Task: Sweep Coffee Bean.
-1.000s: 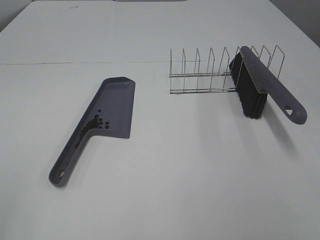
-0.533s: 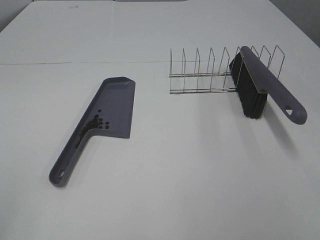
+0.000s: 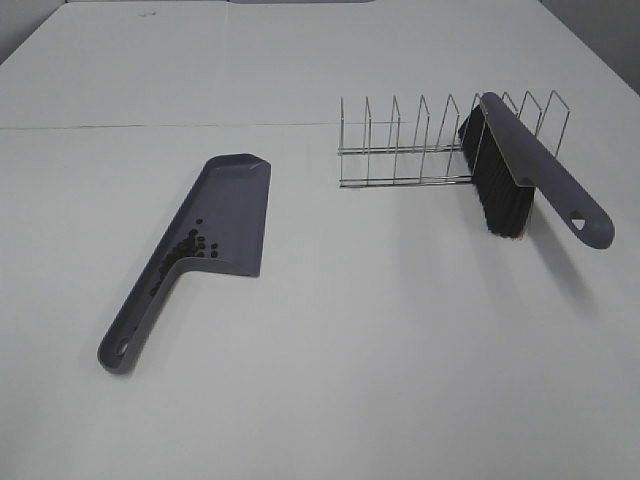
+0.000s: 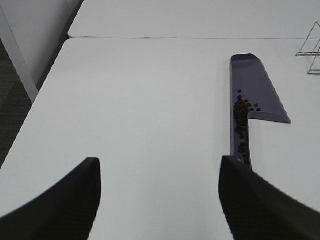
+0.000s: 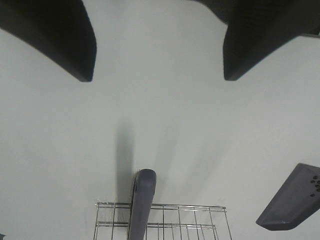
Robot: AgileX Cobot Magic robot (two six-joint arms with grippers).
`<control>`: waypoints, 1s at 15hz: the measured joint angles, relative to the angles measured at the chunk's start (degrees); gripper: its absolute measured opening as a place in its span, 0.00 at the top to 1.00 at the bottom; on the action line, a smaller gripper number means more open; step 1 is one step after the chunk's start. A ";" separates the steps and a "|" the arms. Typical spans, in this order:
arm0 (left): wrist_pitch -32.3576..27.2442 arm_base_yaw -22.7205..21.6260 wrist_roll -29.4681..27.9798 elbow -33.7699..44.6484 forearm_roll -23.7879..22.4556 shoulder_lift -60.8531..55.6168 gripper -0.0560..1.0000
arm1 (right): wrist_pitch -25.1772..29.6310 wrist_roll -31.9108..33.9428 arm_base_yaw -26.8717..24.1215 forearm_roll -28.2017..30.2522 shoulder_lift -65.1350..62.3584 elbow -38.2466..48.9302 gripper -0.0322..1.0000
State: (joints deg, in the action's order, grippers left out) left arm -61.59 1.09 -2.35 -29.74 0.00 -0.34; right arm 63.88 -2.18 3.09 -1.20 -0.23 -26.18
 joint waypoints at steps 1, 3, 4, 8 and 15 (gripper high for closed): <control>0.00 0.00 0.00 0.00 0.00 0.00 0.37 | 0.00 0.00 0.00 0.00 0.00 0.00 0.36; 0.00 0.00 0.00 0.00 0.00 0.00 0.37 | 0.00 0.00 0.00 0.00 0.00 0.00 0.36; 0.00 0.00 0.00 0.00 0.00 0.00 0.37 | 0.00 0.00 0.00 0.00 0.00 0.00 0.36; 0.00 0.00 0.00 0.00 0.00 0.00 0.37 | 0.00 0.00 0.00 0.00 0.00 0.00 0.36; 0.00 0.00 0.00 0.00 0.00 0.00 0.37 | 0.00 0.00 0.00 0.00 0.00 0.00 0.36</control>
State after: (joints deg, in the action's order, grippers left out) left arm -61.59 1.09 -2.35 -29.74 0.00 -0.34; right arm 63.88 -2.18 3.09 -1.20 -0.23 -26.18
